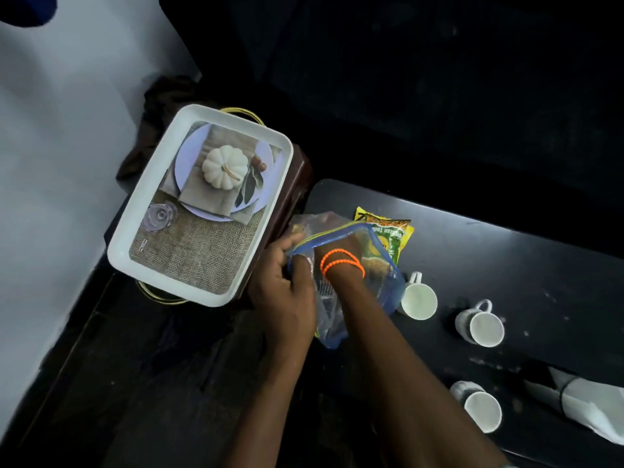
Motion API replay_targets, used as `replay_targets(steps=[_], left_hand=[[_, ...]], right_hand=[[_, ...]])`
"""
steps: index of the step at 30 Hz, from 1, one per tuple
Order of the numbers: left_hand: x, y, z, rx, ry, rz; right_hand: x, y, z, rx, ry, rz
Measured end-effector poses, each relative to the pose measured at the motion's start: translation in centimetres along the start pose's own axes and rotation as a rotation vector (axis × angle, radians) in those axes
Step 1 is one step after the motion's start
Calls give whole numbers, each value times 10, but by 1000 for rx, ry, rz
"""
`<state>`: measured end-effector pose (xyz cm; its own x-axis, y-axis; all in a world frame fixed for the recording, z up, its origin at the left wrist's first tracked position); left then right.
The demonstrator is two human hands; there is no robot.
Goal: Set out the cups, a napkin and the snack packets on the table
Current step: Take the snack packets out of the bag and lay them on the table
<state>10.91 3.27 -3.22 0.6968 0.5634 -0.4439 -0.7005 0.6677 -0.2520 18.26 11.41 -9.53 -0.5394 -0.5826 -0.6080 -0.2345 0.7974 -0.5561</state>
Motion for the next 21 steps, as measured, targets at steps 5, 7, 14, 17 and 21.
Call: replay_targets(steps=[5, 7, 14, 17, 21], left_hand=[[-4, 11, -4, -23, -34, 75], [-7, 21, -7, -59, -48, 86], [-22, 61, -43, -407, -209, 83], [-29, 61, -45, -381, -202, 107], [-40, 62, -40, -432, -368, 179]], right_hand=[[-6, -23, -21, -280, 15, 233], [-11, -48, -26, -397, 51, 273], [-69, -119, -37, -638, 340, 397], [-99, -121, -16, -550, 696, 572], [-113, -90, 34, -254, 695, 936]])
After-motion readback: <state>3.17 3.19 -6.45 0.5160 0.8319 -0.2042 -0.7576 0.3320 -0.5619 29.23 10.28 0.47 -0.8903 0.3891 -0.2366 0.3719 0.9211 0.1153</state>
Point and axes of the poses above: each hand's wrist, its own y-axis towards the middle knuckle, its own x-axis out of the palm, z = x × y, the point moved 2 cm from there along y, towards the middle knuckle, and after that the axes turned 10 degrees about -x, right-handed, at the moved point
